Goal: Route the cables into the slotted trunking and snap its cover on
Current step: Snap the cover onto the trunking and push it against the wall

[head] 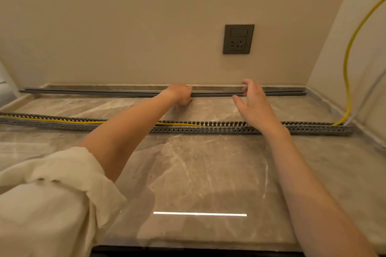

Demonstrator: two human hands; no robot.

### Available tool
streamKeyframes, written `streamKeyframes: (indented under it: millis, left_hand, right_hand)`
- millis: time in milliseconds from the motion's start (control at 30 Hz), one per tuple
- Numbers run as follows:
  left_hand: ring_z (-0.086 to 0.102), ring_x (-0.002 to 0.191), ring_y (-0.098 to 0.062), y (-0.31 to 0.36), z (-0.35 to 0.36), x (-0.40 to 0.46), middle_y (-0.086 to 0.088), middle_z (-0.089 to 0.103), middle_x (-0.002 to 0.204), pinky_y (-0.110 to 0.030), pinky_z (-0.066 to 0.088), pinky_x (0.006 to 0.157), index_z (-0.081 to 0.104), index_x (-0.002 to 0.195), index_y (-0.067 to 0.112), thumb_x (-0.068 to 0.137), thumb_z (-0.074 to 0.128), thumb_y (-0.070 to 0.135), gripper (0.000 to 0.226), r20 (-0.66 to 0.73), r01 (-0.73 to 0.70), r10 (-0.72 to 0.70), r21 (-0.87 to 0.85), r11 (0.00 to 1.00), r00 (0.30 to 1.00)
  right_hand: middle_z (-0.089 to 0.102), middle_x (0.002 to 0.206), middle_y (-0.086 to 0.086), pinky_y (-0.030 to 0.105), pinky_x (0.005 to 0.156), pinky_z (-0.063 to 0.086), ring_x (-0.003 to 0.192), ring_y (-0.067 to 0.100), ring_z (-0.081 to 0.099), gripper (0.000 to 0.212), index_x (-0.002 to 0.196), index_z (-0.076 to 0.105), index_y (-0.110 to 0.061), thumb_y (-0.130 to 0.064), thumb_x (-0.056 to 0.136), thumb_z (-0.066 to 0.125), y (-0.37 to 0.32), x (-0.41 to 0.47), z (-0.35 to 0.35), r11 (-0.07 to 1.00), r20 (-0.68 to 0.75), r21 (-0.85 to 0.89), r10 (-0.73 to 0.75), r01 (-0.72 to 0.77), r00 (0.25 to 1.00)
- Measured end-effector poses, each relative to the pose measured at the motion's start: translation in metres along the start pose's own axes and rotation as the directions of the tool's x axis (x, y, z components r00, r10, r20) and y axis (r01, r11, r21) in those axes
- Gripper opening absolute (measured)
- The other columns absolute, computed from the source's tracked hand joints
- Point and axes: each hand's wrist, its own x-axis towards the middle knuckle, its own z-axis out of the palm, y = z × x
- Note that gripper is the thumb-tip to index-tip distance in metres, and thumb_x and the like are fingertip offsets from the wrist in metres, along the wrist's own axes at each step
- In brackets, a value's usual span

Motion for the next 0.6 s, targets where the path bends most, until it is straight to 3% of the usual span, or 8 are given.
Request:
streamKeyframes:
  millis: [100,167,267,333,467,600]
  left_hand:
    - [0.05,0.113,-0.034,-0.007,0.005,-0.003,-0.02,0.053,0.125,-0.044,0.042,0.094,0.048,0.12,0.004,0.095,0.047,0.024,0.033,-0.063,-0.02,0.022,0.037,0.999,0.998]
    - [0.049,0.112,-0.036,-0.01,0.008,-0.008,-0.022,0.052,0.124,-0.044,0.041,0.094,0.048,0.119,0.003,0.096,0.045,0.022,0.031,-0.095,-0.041,0.048,0.079,0.996,0.994]
    - [0.047,0.112,-0.039,-0.012,0.011,-0.015,-0.026,0.049,0.123,-0.045,0.041,0.094,0.045,0.122,0.003,0.097,0.041,0.022,0.031,-0.109,-0.069,0.088,0.168,0.983,0.99]
    - [0.047,0.111,-0.039,-0.014,0.011,-0.02,-0.026,0.049,0.122,-0.045,0.041,0.092,0.044,0.121,0.004,0.097,0.04,0.024,0.032,-0.124,-0.075,0.102,0.203,0.976,0.987]
    - [0.05,0.105,-0.038,-0.022,0.011,-0.036,-0.025,0.051,0.117,-0.044,0.044,0.088,0.042,0.12,0.002,0.097,0.039,0.024,0.032,-0.222,-0.054,0.101,0.21,0.976,0.97]
    - [0.058,0.076,-0.033,-0.034,0.004,-0.056,-0.018,0.059,0.093,-0.04,0.048,0.063,0.039,0.113,0.003,0.092,0.046,0.008,0.023,-0.332,-0.076,0.108,0.107,0.991,0.937]
  right_hand:
    - [0.05,0.124,0.002,0.033,0.094,0.043,0.111,0.015,0.048,0.059,0.132,0.042,-0.017,-0.044,0.083,0.063,0.0,0.002,-0.004,1.0,0.18,-0.008,0.015,-0.014,0.984]
    - [0.053,0.115,-0.004,0.03,0.087,0.044,0.104,0.011,0.051,0.072,0.125,0.051,-0.022,-0.06,0.067,0.071,0.0,0.0,-0.009,0.996,0.374,-0.036,0.087,-0.079,0.923]
    - [0.063,0.102,-0.007,0.027,0.078,0.044,0.094,0.009,0.058,0.065,0.107,0.066,-0.025,-0.055,0.052,0.083,0.002,-0.004,-0.012,0.992,0.569,-0.086,0.124,-0.091,0.813]
    - [0.065,0.091,-0.007,0.025,0.071,0.043,0.084,0.009,0.059,0.049,0.099,0.07,-0.025,-0.041,0.056,0.087,0.001,-0.006,-0.011,0.995,0.606,-0.067,0.096,-0.07,0.79]
    - [0.067,0.086,-0.005,0.018,0.066,0.041,0.083,0.013,0.059,0.029,0.098,0.073,-0.019,-0.022,0.07,0.081,-0.001,-0.008,-0.004,1.0,0.563,0.017,-0.002,-0.009,0.827]
    - [0.068,0.102,0.003,0.03,0.083,0.047,0.094,0.019,0.06,0.03,0.106,0.072,-0.015,-0.02,0.076,0.076,-0.01,-0.013,0.009,0.995,0.539,0.088,-0.09,0.05,0.838]
